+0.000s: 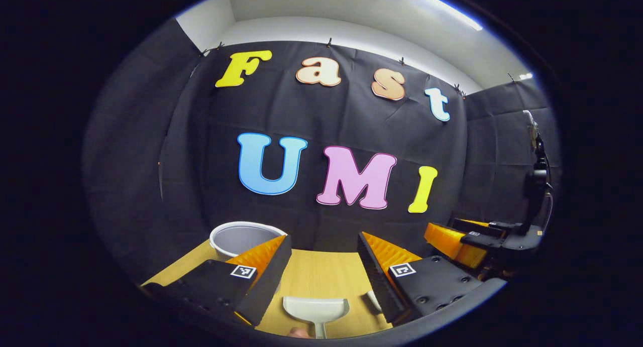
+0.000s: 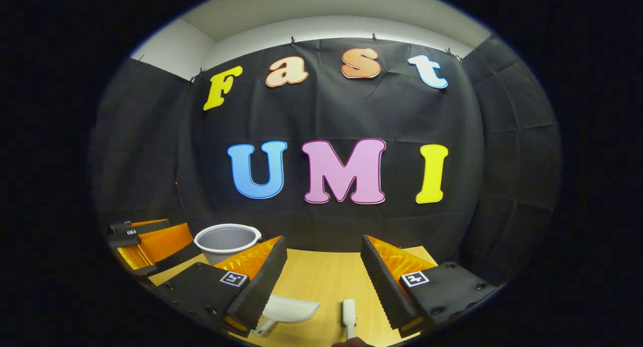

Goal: Pick up the small broom and dustpan from the desktop, sweep the trash into the dustpan with the broom, and then empty the trash into the garbage bin.

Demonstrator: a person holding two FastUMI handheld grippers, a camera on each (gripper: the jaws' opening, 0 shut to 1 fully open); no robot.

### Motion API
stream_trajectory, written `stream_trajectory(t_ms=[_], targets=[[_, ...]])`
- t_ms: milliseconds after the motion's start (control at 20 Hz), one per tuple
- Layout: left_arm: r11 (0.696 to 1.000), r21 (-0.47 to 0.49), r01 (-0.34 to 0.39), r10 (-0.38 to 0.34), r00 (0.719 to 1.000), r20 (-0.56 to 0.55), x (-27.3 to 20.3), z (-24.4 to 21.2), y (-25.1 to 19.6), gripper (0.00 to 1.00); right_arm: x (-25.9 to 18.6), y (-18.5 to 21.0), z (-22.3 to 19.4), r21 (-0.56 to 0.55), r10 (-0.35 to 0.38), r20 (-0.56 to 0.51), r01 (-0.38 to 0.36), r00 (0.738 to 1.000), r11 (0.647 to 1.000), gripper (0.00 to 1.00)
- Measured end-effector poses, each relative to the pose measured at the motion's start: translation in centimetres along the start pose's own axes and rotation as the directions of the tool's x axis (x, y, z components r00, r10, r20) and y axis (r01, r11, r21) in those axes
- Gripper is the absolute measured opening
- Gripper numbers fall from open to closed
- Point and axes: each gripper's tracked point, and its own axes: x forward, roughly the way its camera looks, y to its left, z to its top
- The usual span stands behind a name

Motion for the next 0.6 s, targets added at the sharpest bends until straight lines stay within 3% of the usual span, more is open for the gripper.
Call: stream_trajectory(t_ms=[150,200,300,450,600], targets=[[1.000,-0.014,-0.027,0.026,0.999,-0.032,-1.6,-1.1,1.6,0.79,-0.6,0.1,0.1,-0.016,-0.004,0.030,0.004,1.000,1.000,0.95],[1.000,-0.023,-0.016,0.015,0.999,-0.040,-2.2,-1.5,2.1,0.79,-0.6,0.1,0.1,-0.021,-0.014,0.039,0.015,0.999,1.000,0.92],[1.000,-0.030,0.010,-0.011,0.999,-0.051,-3.3,-2.2,2.7,0.78,-1.1,0.6,0.3,-0.010,-0.020,0.050,0.020,0.999,1.000,0.95],[1.000,0.006,0.028,-0.027,0.999,-0.036,-4.7,-2.0,4.0,0.79,-2.1,2.0,-0.5,0.002,-0.039,0.028,0.039,0.999,0.999,0.92],[0.998,0.039,0.056,-0.056,0.998,-0.017,-5.7,-2.3,4.2,0.79,-3.4,2.1,-0.4,-0.023,-0.075,0.049,0.076,0.996,0.997,0.95]])
